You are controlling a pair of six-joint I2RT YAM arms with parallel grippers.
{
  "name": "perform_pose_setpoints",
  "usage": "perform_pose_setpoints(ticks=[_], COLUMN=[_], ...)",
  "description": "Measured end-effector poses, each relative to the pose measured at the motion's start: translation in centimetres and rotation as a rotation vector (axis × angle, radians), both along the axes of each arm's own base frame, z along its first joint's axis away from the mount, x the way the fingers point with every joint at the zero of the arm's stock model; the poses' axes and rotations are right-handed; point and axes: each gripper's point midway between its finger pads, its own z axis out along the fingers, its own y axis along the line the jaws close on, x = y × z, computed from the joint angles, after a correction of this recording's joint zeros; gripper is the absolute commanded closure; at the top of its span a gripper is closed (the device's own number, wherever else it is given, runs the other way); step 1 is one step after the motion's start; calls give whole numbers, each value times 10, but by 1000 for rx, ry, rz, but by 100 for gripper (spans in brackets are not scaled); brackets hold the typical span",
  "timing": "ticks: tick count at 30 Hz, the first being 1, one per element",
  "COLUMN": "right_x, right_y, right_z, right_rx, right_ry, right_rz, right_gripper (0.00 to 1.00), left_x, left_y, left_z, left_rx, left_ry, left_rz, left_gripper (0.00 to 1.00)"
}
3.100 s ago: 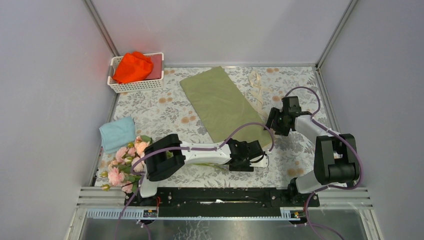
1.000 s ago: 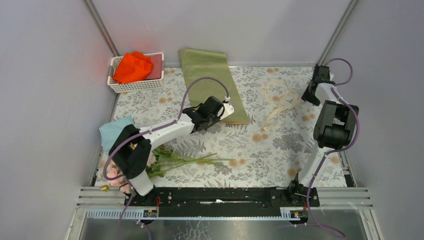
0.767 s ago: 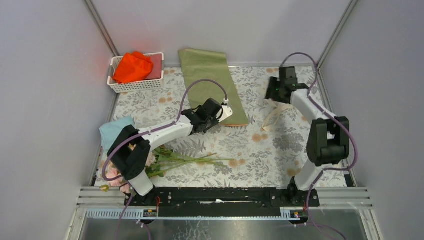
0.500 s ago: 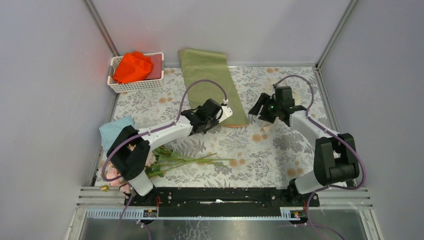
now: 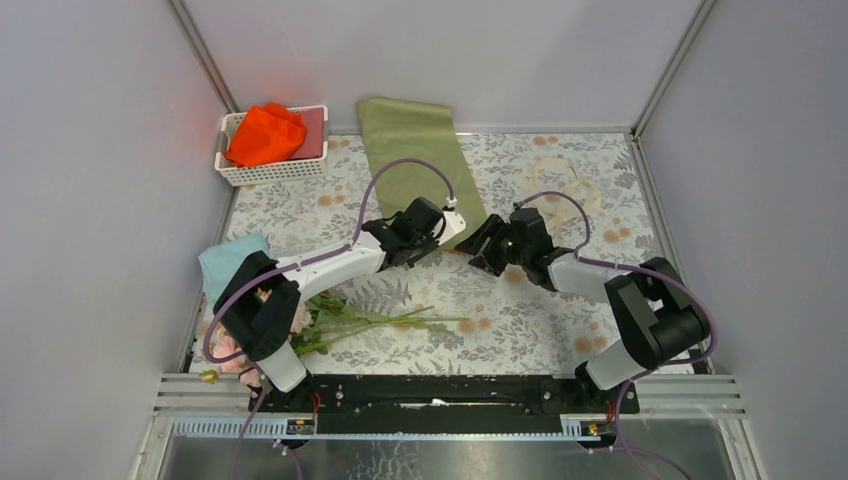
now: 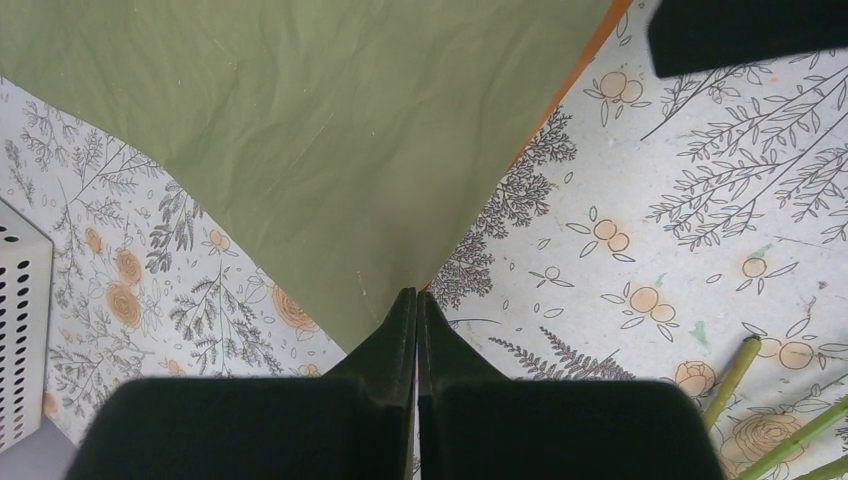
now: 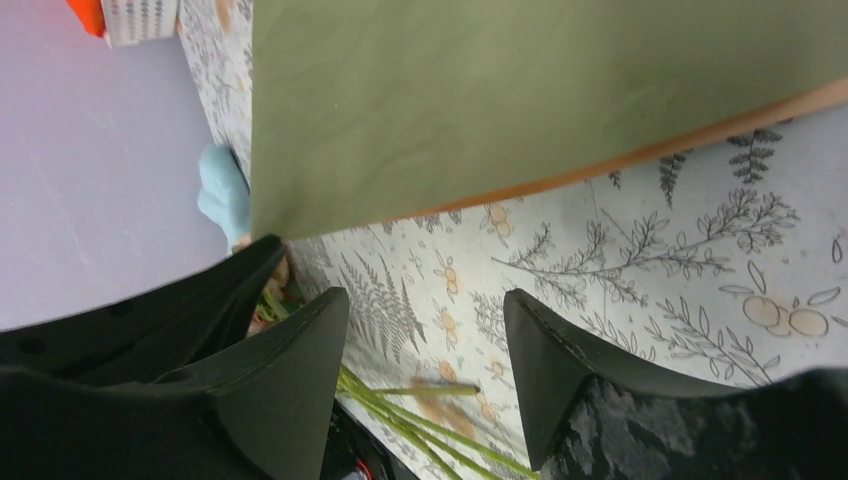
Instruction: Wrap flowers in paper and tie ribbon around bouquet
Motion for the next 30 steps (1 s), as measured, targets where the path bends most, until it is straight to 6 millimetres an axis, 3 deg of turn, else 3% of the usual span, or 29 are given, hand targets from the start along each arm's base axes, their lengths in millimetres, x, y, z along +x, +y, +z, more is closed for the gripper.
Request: perform_pose_setpoints(ticks=[12,24,30], right_x=[19,27,33], right_y=[6,5,4], right_z=[-17,-14,-22], right_rx=[48,57,39], right_ry=[30,11,15], right_rz=[-81,-118,-136], right_gripper=[35,37,37], left_x=[-2,-4,-4], left_y=[-1,-1,-1], left_z=[-2,-4,-4], left_rx=[-4,-5,-5], left_ry=[9,16,17], left_rz=[-6,-10,-11], left_gripper=[100,100,100])
